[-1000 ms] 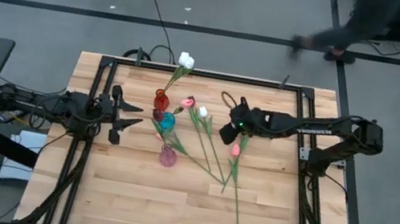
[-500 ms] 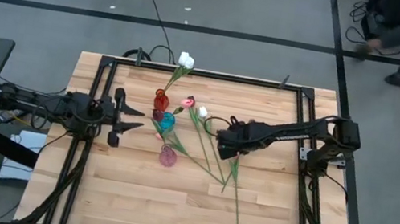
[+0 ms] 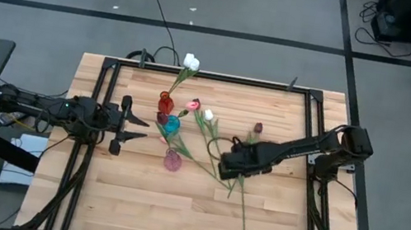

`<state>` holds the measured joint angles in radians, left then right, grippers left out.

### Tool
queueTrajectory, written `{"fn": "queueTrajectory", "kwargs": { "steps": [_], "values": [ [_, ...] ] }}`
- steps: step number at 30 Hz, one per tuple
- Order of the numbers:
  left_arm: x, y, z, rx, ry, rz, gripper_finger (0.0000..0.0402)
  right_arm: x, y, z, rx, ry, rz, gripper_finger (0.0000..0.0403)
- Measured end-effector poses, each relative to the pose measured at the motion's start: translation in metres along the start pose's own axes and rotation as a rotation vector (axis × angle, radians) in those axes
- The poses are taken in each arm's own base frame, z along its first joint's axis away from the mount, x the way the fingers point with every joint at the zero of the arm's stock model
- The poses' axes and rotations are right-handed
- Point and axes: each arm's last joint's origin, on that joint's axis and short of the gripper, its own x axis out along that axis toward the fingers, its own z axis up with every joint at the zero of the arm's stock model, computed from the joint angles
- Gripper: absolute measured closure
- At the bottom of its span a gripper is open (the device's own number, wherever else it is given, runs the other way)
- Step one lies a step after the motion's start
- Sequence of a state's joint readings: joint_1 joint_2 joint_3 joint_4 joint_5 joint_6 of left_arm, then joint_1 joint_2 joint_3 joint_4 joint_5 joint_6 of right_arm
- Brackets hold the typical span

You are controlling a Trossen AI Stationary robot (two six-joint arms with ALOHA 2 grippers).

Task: Sort flowers into vase by color
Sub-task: Put the right pink flower into the blue vase

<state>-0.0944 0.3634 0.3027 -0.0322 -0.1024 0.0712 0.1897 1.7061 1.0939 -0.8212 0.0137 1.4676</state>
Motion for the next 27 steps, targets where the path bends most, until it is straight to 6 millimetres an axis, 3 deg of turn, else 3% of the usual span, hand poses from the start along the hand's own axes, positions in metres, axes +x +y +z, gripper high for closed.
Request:
{"fn": "queueTrajectory", "kwargs": {
  "steps": [9, 20, 27],
  "values": [
    [0.000, 0.000, 0.000, 0.016, -0.005, -0.003, 0.0245, 0.012, 0.000, -0.040, 0.084, 0.123, -0.075, 0.0195],
    [0.000, 0.000, 0.001, 0.050, -0.013, -0.001, 0.0245, 0.043, 0.005, -0.039, 0.048, 0.145, -0.154, 0.0198],
    [0.000, 0.000, 0.001, 0.050, -0.015, -0.001, 0.0245, 0.044, 0.007, -0.037, 0.059, 0.100, -0.160, 0.0246]
  ]
}}
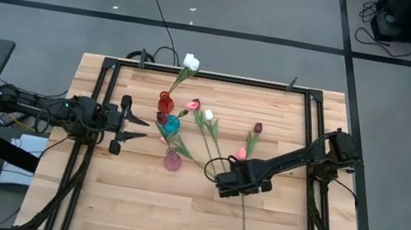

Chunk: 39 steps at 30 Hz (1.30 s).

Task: Sort flowers into vase by color
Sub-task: Put the right pink flower into the blue vase

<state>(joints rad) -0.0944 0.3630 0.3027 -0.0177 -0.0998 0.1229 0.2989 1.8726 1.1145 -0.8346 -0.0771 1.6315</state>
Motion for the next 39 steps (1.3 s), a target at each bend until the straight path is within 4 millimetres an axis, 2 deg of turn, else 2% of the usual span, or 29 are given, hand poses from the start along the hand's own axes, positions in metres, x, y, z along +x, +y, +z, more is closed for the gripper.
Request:
{"fn": "queueTrajectory", "kwargs": {
  "steps": [4, 9, 10, 18, 25, 34, 39],
  "values": [
    [0.000, 0.000, 0.001, 0.004, -0.007, 0.001, 0.0245, 0.000, 0.001, 0.000, 0.006, -0.003, -0.001, 0.0299],
    [0.000, 0.000, 0.001, 0.016, -0.007, 0.001, 0.0245, 0.001, 0.000, 0.000, 0.006, -0.004, -0.007, 0.0384],
    [0.000, 0.000, 0.001, 0.016, -0.006, 0.001, 0.0245, 0.000, 0.000, 0.000, 0.000, -0.005, -0.008, 0.0390],
    [-0.003, -0.002, 0.002, 0.024, -0.025, -0.071, 0.0245, -0.013, 0.007, 0.003, -0.069, -0.083, -0.037, 0.0397],
    [-0.020, 0.000, 0.007, 0.024, -0.112, -0.072, 0.0245, -0.035, 0.019, 0.008, -0.167, -0.161, -0.004, 0.0397],
    [-0.032, 0.001, 0.004, 0.017, -0.113, -0.070, 0.0245, -0.059, 0.030, 0.026, -0.283, -0.284, 0.052, 0.0397],
    [-0.043, 0.002, 0.004, 0.017, -0.156, -0.063, 0.0245, -0.083, 0.025, 0.040, -0.352, -0.357, 0.101, 0.0397]
  ]
}}
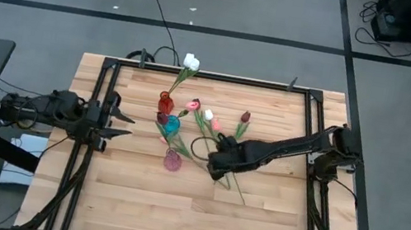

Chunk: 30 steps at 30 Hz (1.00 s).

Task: Sort flowers into vase by color
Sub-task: Put the right pink flower into the blue vase

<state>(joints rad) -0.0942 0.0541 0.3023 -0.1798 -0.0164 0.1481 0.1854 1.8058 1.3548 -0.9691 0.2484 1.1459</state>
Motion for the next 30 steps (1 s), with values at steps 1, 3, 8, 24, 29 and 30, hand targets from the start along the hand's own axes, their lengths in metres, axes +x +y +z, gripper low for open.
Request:
{"fn": "queueTrajectory", "kwargs": {
  "steps": [1, 3, 8, 24, 29, 30],
  "values": [
    [-0.002, 0.000, 0.001, 0.001, -0.012, 0.002, 0.0245, -0.005, -0.003, 0.005, -0.013, -0.020, 0.015, 0.0397],
    [-0.006, 0.000, 0.002, 0.001, -0.038, 0.007, 0.0245, -0.015, -0.008, 0.014, -0.037, -0.066, 0.046, 0.0396],
    [-0.007, 0.000, 0.002, -0.002, -0.035, 0.009, 0.0245, -0.034, -0.012, 0.036, -0.134, -0.205, 0.150, 0.0396],
    [-0.006, 0.001, 0.002, -0.102, -0.036, 0.014, 0.0245, -0.043, -0.012, 0.060, -0.308, -0.361, 0.233, 0.0394],
    [-0.006, 0.001, 0.002, -0.112, -0.039, 0.014, 0.0245, -0.058, -0.020, 0.067, -0.313, -0.433, 0.238, 0.0394],
    [-0.006, 0.001, 0.002, -0.118, -0.038, 0.014, 0.0245, -0.061, -0.021, 0.068, -0.316, -0.447, 0.243, 0.0394]
  ]
}}
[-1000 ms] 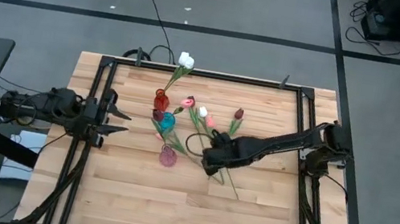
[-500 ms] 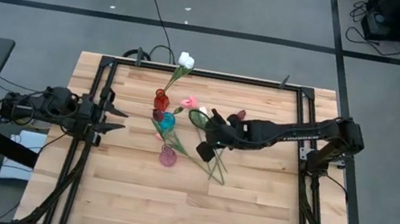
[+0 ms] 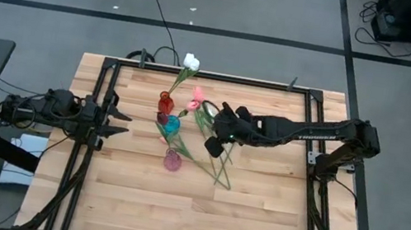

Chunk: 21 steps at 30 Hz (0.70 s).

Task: Sort flowers into vase by color
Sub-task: Put the right pink flower into the blue vase

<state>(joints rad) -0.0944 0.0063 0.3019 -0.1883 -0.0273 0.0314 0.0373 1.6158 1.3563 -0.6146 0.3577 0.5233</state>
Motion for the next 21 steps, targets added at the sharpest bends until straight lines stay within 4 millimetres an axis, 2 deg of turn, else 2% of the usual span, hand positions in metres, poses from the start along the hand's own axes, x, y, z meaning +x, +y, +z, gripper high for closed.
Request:
{"fn": "queueTrajectory", "kwargs": {
  "steps": [15, 21],
  "values": [
    [0.000, 0.001, -0.002, 0.010, 0.019, 0.031, 0.0245, -0.011, -0.002, 0.009, -0.028, -0.062, 0.039, 0.0394],
    [0.000, 0.001, -0.003, 0.010, 0.029, 0.030, 0.0245, -0.035, -0.012, 0.018, -0.012, -0.156, 0.014, 0.0394]
  ]
}}
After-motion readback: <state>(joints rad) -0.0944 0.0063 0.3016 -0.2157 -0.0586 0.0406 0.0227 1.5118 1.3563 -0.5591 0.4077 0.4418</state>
